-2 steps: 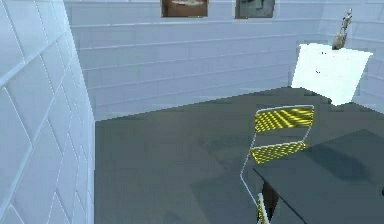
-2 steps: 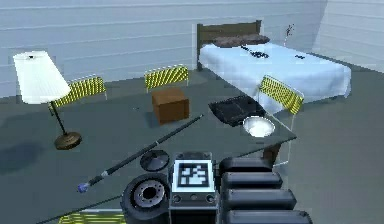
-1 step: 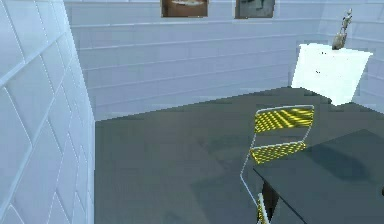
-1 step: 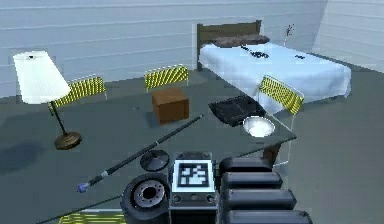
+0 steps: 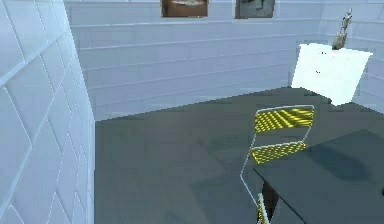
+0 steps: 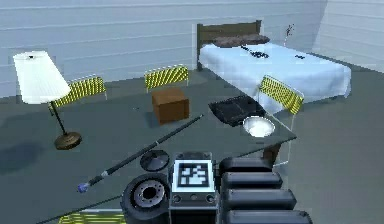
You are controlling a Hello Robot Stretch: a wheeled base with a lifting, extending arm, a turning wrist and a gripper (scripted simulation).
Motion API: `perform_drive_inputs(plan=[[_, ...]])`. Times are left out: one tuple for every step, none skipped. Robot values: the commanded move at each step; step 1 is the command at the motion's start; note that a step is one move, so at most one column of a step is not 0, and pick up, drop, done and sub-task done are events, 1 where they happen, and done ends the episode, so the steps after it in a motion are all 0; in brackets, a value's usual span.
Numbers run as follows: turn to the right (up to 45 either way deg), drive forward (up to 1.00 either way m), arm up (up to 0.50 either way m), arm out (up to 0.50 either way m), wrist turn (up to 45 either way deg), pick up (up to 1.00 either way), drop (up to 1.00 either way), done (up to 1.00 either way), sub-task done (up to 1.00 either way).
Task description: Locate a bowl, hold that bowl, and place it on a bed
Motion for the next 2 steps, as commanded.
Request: perform_drive_inputs(plan=[[45.0, 0.00, 0.00, 0.00, 0.0, 0.00, 0.00, 0.00, 0.00], [-45.0, 0.00, 0.00, 0.00, 0.0, 0.00, 0.00, 0.00, 0.00]])
